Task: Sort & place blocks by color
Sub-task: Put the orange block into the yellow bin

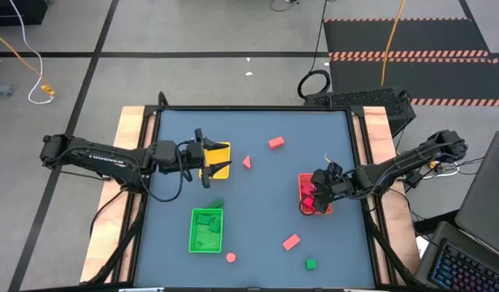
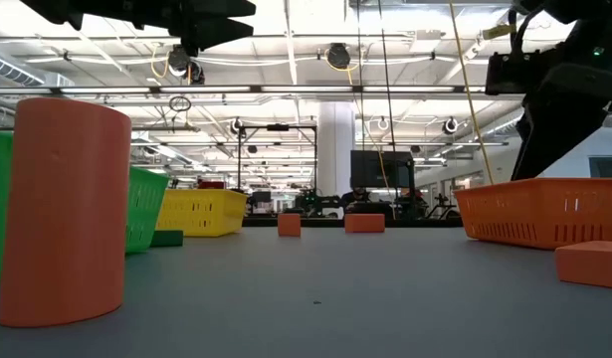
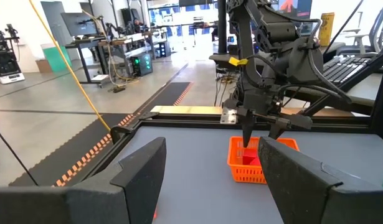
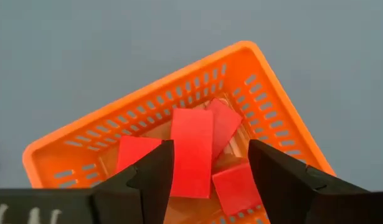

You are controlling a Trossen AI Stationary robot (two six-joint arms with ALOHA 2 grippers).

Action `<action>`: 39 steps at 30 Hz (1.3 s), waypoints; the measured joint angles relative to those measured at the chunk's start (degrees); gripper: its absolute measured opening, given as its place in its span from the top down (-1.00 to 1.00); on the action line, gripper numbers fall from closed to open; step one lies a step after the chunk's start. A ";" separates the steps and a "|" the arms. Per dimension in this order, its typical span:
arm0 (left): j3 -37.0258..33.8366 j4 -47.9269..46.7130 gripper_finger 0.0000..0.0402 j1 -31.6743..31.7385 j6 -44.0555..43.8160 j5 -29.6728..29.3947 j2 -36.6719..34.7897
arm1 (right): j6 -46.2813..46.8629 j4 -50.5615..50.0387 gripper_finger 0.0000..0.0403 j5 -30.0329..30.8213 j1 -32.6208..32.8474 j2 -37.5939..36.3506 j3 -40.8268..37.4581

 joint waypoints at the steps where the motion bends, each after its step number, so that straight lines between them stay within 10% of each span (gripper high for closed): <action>1: 0.00 0.00 -0.27 0.02 0.00 0.00 0.00 | -0.47 0.72 0.00 0.00 0.00 -0.02 0.00; 21: 0.00 0.09 -0.27 0.00 0.02 0.00 0.00 | -30.11 30.07 0.00 9.11 -8.19 -3.69 0.00; 39: 0.00 0.79 -0.27 0.02 0.41 -0.02 -0.02 | -39.55 38.13 -0.15 -6.17 -24.63 9.93 7.87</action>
